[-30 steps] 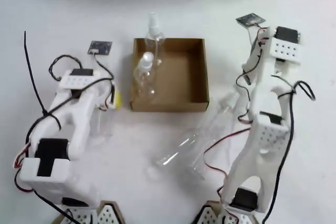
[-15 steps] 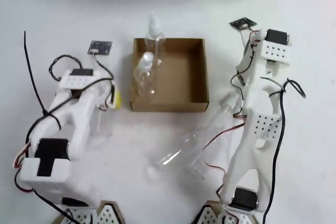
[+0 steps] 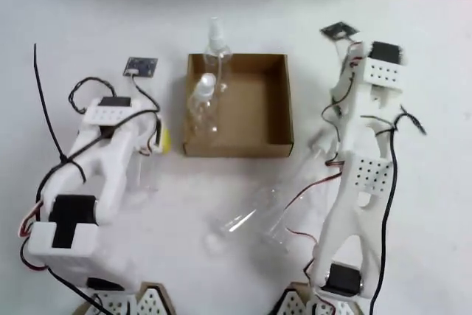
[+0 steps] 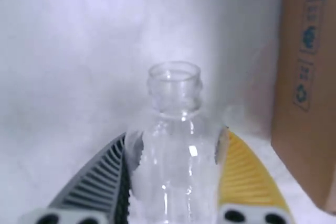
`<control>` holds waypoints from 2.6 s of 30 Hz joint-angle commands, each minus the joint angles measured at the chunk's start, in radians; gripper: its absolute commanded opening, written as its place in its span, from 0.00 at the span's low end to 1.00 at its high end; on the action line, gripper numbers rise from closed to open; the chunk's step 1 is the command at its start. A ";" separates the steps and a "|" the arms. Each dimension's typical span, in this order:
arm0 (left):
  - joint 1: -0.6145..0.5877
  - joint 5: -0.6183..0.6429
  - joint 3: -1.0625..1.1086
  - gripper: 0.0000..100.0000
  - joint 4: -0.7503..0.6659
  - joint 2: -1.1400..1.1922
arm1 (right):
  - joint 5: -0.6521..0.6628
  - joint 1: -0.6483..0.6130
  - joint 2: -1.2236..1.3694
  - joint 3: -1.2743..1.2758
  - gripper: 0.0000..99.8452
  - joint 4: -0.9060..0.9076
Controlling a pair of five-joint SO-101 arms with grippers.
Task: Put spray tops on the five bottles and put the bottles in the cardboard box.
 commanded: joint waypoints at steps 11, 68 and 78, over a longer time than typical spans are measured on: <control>0.005 -0.014 -0.009 0.06 -0.029 -0.053 | 0.002 0.222 -0.171 -0.009 0.01 0.036; 0.005 -0.054 -0.008 0.06 -0.023 -0.053 | -0.157 0.510 -0.587 0.994 0.17 -0.182; 0.007 -0.077 -0.008 0.06 -0.023 -0.054 | -0.173 0.464 -0.553 0.994 0.17 -0.189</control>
